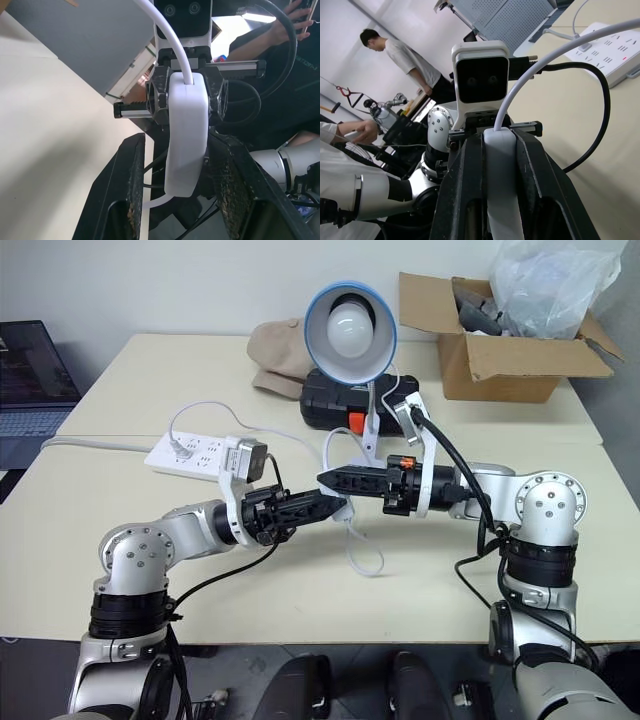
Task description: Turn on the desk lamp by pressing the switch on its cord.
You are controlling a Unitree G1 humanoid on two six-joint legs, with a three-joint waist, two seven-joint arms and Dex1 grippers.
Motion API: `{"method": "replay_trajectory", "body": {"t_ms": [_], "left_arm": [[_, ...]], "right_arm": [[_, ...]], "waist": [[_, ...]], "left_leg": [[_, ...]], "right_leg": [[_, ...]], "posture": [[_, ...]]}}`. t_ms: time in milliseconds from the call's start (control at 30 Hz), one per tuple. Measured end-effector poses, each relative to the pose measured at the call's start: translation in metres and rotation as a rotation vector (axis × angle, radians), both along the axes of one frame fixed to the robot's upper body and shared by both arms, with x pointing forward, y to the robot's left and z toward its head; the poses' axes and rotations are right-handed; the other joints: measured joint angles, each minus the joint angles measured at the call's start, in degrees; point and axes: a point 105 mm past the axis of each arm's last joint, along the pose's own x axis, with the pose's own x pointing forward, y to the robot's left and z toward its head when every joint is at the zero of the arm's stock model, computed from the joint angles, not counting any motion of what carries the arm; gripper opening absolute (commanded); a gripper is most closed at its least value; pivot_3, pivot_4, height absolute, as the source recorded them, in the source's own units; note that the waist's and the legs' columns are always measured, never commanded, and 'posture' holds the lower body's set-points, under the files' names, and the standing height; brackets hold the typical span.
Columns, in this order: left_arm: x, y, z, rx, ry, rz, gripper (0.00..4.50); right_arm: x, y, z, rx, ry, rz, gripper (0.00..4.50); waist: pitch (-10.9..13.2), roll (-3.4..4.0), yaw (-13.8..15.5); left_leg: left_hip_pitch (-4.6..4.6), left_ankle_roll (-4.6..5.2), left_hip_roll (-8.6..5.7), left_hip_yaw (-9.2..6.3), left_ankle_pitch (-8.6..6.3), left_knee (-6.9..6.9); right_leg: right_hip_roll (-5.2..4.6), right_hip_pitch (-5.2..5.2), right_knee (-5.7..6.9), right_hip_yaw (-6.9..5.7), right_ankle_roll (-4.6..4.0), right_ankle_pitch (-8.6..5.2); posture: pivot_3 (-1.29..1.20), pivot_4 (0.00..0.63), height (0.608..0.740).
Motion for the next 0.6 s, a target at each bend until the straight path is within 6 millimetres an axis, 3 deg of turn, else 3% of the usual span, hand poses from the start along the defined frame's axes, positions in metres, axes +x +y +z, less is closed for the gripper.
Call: {"method": "replay_trajectory", "body": {"t_ms": [67, 367, 600], "left_arm": [[-0.0005, -0.0016, -0.0003, -0.003, 0.002, -0.006, 1.98], [-0.0034, -0.003, -0.0001, -0.008, -0.003, -0.031, 0.55], [-0.0034, -0.0032, 0.0003, -0.01, -0.007, -0.032, 0.52]], "right_arm": [[0.0006, -0.0005, 0.0005, 0.0, -0.003, -0.004, 0.4], [0.0004, -0.0013, 0.002, 0.005, -0.007, -0.003, 0.4], [0.0004, -0.0014, 0.0024, 0.006, -0.005, -0.003, 0.4]], "waist": [[0.0, 0.0, 0.0], [0.0, 0.0, 0.01], [0.0, 0.0, 0.01]], "left_leg": [[-0.01, 0.0, 0.0, 0.0, 0.0, 0.0], [-0.01, 0.0, 0.01, 0.0, 0.0, 0.0], [-0.01, 0.0, 0.01, 0.0, 0.0, 0.0]], "right_leg": [[0.06, 0.0, -0.01, 0.0, 0.0, 0.0], [0.11, 0.0, -0.01, 0.01, 0.0, 0.0], [0.11, 0.0, -0.03, 0.01, 0.01, 0.0]], "posture": [[0.0, 0.15, 0.74], [0.0, 0.15, 0.74], [0.0, 0.15, 0.74]]}}
